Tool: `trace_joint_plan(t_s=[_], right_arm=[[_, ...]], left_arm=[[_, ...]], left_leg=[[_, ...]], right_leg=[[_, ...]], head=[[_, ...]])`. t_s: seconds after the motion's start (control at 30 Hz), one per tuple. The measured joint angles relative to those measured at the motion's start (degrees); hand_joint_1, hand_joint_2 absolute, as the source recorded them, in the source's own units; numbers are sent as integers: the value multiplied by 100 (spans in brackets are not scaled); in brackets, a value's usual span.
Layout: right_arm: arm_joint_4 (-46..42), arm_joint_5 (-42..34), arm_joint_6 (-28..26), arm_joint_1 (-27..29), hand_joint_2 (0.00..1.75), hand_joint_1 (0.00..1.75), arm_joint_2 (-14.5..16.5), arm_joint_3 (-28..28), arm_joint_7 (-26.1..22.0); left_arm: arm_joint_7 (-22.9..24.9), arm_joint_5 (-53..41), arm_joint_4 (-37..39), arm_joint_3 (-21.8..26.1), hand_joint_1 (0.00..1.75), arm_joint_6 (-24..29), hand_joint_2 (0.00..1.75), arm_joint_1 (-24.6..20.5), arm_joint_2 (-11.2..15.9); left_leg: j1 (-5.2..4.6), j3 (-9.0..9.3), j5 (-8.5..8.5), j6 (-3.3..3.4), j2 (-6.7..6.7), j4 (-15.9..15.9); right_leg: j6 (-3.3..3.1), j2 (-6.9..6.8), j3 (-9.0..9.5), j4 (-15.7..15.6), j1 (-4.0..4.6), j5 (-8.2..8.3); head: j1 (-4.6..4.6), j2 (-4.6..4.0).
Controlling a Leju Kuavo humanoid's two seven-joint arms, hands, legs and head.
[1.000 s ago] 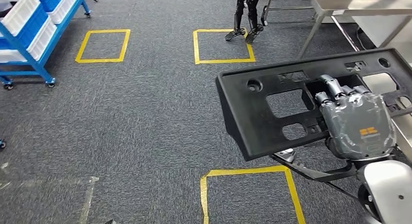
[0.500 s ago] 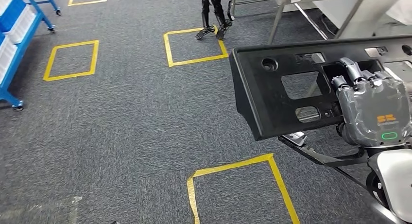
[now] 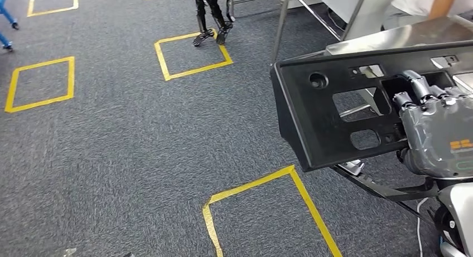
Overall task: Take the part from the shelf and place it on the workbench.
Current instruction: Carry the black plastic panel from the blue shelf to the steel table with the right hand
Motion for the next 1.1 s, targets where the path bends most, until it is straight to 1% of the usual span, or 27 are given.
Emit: trace_joint_plan(t_s=[0.03,0.07,0.1,0.13,0.2,0.27,0.33,0.37,0.4,0.43,0.47,0.5,0.57,0.6,0.63,0.7,0.73,0.77,0.83,0.87,0.9,0.93,0.97,1.0,1.03,1.07,1.1], right_arm=[[-7,18,-3,-6,175,175,3,-23,-1],[-15,44,-5,-16,175,175,7,-42,-2],[-17,79,-7,-32,175,175,13,-54,-4],[-16,121,-8,-50,175,175,25,-56,-8],[-8,203,-6,-105,175,175,74,-32,-16],[20,276,-2,-228,175,175,169,27,-22],[64,328,4,-360,175,175,282,98,-24],[86,340,8,-397,175,175,331,132,-24],[104,341,16,-420,175,175,363,161,-24],[118,332,28,-438,175,175,386,186,-24],[128,310,43,-453,175,175,401,205,-22],[132,271,60,-466,175,175,409,216,-19],[131,158,89,-469,175,175,401,219,-11],[127,97,98,-457,175,175,384,215,-8],[125,36,103,-439,175,175,361,210,-7],[112,-78,101,-380,175,175,267,175,-5],[102,-133,97,-355,175,175,205,142,-4],[92,-179,93,-337,175,175,144,97,-4],[75,-246,88,-317,175,175,62,5,-3],[69,-268,86,-301,175,175,39,-27,-3],[64,-283,85,-279,175,175,21,-48,-3],[62,-296,85,-260,175,175,6,-60,-3],[61,-302,85,-248,175,175,-4,-70,-3],[61,-307,85,-244,175,175,-11,-80,-3],[61,-308,85,-242,175,175,-17,-91,-3],[60,-308,85,-243,175,175,-24,-100,-3],[57,-308,85,-239,175,175,-31,-108,-3]], left_arm=[[-14,16,0,-2,0,-4,0,-3,0],[-25,38,0,-4,0,-4,0,-7,1],[-33,67,0,-5,0,7,0,-10,2],[-40,101,0,-5,0,30,0,-13,4],[-45,171,0,-5,0,96,0,-26,4],[-28,211,0,-5,0,164,0,-46,5],[10,218,0,-5,0,222,0,-58,2],[30,217,0,-5,0,241,0,-57,-3],[47,214,0,-5,0,256,0,-50,-8],[62,208,0,-5,0,265,0,-40,-13],[75,201,0,-5,0,271,0,-29,-17],[85,187,0,-5,0,275,0,-20,-19],[94,161,0,-13,0,279,0,-7,-17],[94,149,0,-25,0,279,0,-2,-15],[92,143,0,-42,0,278,0,-1,-15],[84,119,0,-80,0,268,0,-4,-19],[72,107,0,-95,0,257,0,-5,-24],[56,96,0,-111,0,245,0,-4,-27],[14,87,0,-136,0,226,0,1,-28],[-3,84,0,-145,0,221,0,3,-23],[-18,82,0,-151,0,216,0,5,-20],[-25,82,0,-161,0,212,0,5,-16],[-29,81,0,-175,0,209,0,4,-16],[-33,81,0,-192,0,207,0,3,-19],[-37,80,0,-210,0,209,0,1,-19],[-42,80,0,-226,0,218,0,-2,-19],[-46,80,0,-240,0,228,0,-5,-18]], left_leg=[[2,-3,-28,-36,55,28],[0,-7,-57,-74,104,62],[-8,-7,-79,-112,153,85],[-19,-4,-95,-146,198,98],[-13,4,-128,-207,264,113],[11,-82,-296,-261,80,331],[24,-390,-628,-279,-200,979],[23,-589,-774,-272,-264,1366],[22,-747,-841,-260,-288,1651],[19,-821,-801,-239,-299,1749],[13,-794,-657,-207,-316,1633],[3,-672,-440,-164,-370,1325],[-8,-359,-102,-67,-643,590],[-15,-246,-32,-43,-757,354],[-25,-189,-27,-32,-819,239],[-36,-136,-16,-32,-717,162],[-28,-105,3,-20,-643,107],[-14,-71,22,0,-567,53],[-1,-22,36,33,-415,-10],[-2,-14,27,45,-344,-11],[-1,-9,13,47,-271,-5],[3,-4,-6,41,-199,6],[11,3,-31,28,-127,21],[21,16,-63,7,-59,43],[28,32,-101,-26,4,68],[22,43,-139,-65,56,100],[11,53,-170,-103,98,119]], right_leg=[[20,-104,222,-384,11,121],[9,-174,390,-689,25,206],[-16,-217,482,-861,47,230],[-54,-204,493,-897,74,205],[-144,-87,466,-887,70,214],[-223,12,464,-900,52,229],[-285,100,465,-905,56,237],[-306,151,464,-903,69,237],[-316,209,464,-899,85,236],[-321,274,464,-893,101,234],[-324,346,464,-886,113,234],[-326,420,465,-880,119,233],[-316,558,451,-869,119,233],[-300,619,434,-866,107,238],[-273,680,417,-866,87,245],[-203,781,392,-886,56,266],[-171,720,376,-874,59,249],[-144,587,333,-790,73,179],[-100,254,94,-274,89,-120],[-78,170,-71,80,79,-279],[-55,139,-215,375,62,-372],[-31,122,-280,497,41,-359],[-6,97,-241,411,20,-245],[18,46,-101,132,2,-61],[39,-66,86,-241,-2,101],[36,-179,257,-567,21,210],[10,-253,369,-776,47,254]], head=[[4,0],[6,0],[5,0],[4,0],[-7,0],[-18,0],[-39,0],[-47,0],[-51,0],[-52,0],[-52,0],[-51,0],[-46,0],[-50,0],[-48,0],[-52,0],[-43,0],[-34,0],[-12,0],[-6,0],[-7,0],[-7,0],[-5,0],[-6,0],[-5,0],[-1,0],[-2,0]])
